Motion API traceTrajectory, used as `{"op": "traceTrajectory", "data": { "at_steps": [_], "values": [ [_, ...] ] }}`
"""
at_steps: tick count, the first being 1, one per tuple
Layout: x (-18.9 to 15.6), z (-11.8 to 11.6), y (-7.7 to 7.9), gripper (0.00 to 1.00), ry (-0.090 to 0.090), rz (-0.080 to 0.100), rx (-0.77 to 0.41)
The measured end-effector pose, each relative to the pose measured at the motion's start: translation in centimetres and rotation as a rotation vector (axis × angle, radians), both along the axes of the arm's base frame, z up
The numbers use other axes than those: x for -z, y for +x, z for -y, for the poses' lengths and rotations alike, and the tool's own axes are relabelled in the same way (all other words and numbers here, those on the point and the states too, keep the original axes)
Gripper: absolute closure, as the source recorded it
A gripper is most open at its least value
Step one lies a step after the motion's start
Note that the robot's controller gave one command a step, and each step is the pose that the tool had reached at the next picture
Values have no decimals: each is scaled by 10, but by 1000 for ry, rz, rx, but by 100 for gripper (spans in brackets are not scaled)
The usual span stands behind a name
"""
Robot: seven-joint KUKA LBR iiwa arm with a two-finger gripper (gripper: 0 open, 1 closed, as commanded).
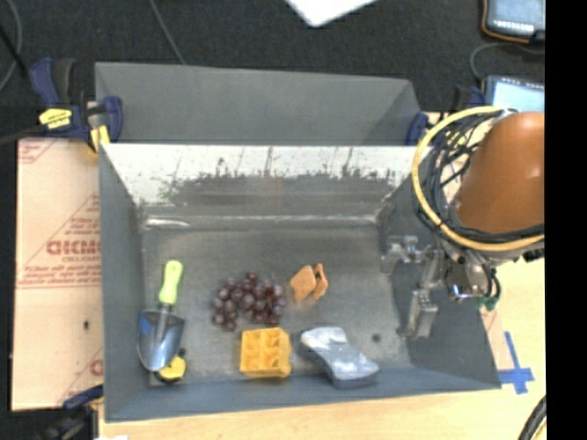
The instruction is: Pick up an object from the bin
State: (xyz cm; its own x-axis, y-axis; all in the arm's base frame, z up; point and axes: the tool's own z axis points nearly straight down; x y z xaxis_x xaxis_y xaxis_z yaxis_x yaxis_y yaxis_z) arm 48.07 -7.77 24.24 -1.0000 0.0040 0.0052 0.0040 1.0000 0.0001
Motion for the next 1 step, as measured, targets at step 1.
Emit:
{"op": "traceTrajectory", "data": {
  "at_steps": [1],
  "values": [
    [-4, 0, 2, 0, -1, 9, -3]
  ]
}}
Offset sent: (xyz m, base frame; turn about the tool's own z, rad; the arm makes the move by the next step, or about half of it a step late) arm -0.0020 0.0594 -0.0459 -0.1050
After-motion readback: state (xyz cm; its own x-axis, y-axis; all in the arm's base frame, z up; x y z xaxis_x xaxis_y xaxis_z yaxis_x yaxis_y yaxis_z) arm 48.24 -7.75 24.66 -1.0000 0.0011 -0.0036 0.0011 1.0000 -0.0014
